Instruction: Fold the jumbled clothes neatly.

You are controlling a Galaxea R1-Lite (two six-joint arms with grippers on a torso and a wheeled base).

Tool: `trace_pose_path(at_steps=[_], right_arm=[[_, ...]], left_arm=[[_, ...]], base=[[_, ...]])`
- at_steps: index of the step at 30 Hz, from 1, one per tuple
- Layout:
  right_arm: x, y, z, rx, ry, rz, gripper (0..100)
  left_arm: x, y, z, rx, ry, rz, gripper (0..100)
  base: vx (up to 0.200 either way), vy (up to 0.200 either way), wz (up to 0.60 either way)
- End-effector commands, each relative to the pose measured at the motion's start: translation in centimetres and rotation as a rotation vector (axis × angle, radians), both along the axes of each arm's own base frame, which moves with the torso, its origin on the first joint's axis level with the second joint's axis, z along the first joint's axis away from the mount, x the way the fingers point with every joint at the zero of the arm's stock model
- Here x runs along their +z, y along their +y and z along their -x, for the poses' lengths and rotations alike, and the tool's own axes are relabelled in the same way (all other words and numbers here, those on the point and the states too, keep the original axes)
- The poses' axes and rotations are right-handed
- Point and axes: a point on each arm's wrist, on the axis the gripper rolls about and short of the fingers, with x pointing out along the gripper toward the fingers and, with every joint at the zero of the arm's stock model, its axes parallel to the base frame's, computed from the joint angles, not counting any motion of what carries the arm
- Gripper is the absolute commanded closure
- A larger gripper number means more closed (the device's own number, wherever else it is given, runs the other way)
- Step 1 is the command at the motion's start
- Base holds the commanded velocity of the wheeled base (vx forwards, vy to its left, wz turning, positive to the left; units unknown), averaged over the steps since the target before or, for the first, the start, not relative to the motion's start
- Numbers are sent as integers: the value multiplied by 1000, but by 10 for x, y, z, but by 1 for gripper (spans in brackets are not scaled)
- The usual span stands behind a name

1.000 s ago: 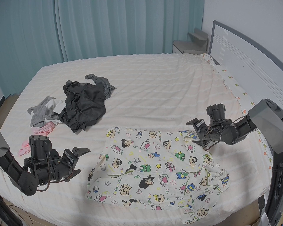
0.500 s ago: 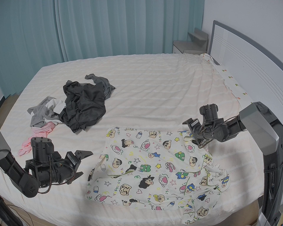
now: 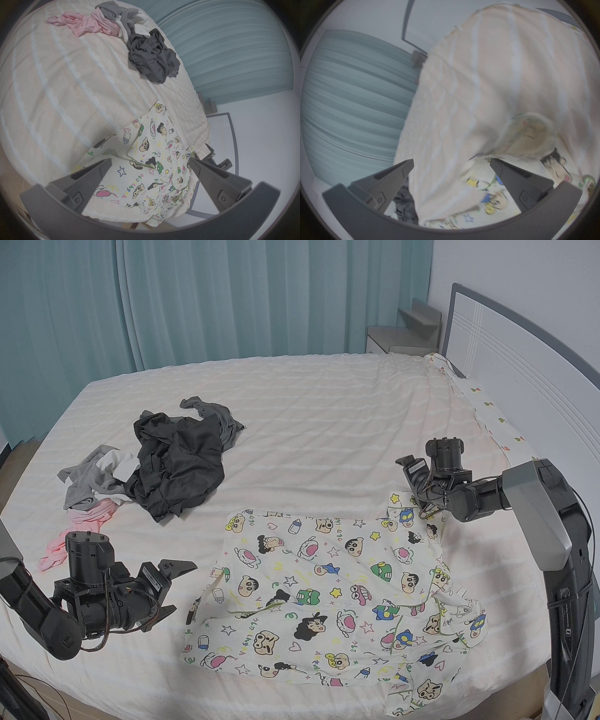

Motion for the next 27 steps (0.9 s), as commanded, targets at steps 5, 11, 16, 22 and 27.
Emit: trace_pose_path(at_steps=[5, 11, 16, 22, 27], right_arm=[[10, -9, -7, -8, -124, 67, 0], [14, -25, 27, -9, -22, 93, 0], [40, -43, 101, 50, 48, 150, 0], [58, -79, 180, 93, 90, 154, 0], [51, -102, 232, 122, 148, 183, 0]], left_arm=[[-1, 0, 0, 0, 3, 0, 0], [-1, 0, 0, 1, 4, 0, 0], [-2, -9, 5, -37, 13, -1, 0], [-4, -17, 9, -63, 32, 11, 0], [-11, -20, 8, -72, 58, 4, 0]], base=[[0, 0, 0], [0, 0, 0], [0, 0, 0], [-100, 0, 0], [-200, 0, 0]])
